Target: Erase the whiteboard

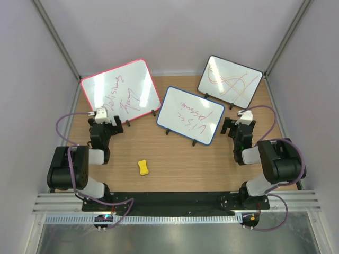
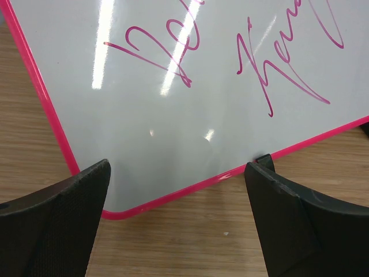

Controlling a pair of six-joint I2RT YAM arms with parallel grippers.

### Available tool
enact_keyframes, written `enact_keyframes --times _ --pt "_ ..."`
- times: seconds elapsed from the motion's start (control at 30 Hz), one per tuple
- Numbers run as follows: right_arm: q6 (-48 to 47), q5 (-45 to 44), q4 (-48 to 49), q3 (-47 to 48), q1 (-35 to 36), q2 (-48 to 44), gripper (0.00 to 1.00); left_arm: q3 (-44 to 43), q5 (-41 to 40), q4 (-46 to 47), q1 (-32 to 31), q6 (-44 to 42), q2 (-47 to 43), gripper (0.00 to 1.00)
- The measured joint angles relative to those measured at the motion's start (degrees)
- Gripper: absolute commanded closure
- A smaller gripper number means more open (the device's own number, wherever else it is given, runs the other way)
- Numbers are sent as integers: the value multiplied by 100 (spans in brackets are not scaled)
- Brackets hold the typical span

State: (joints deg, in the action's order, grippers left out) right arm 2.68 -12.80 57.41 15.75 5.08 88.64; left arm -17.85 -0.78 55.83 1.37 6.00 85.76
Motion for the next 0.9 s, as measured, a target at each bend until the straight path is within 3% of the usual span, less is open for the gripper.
enact_keyframes --times 0.2,0.3,0.4,0.53,0.7,0.9 --pt "74 -201 -107 0 0 -107 0 0 31 0 0 -4 0 0" --pt "247 -599 -656 15 0 -710 0 -2 503 -166 4 -140 -98 0" --pt "511 -964 -1685 264 0 -1639 0 -372 1244 -1274 -2 -315 -485 3" --pt "824 -1329 -2763 671 0 -2629 0 -1596 2430 -2940 -15 -820 -691 9" --pt "1178 -1377 -3982 1086 0 -3357 0 -2638 3377 -5379 -514 -2559 -848 11" --pt "1401 -739 -5410 1862 -2 -3403 0 -3189 3126 -8470 -2138 -5663 -852 22"
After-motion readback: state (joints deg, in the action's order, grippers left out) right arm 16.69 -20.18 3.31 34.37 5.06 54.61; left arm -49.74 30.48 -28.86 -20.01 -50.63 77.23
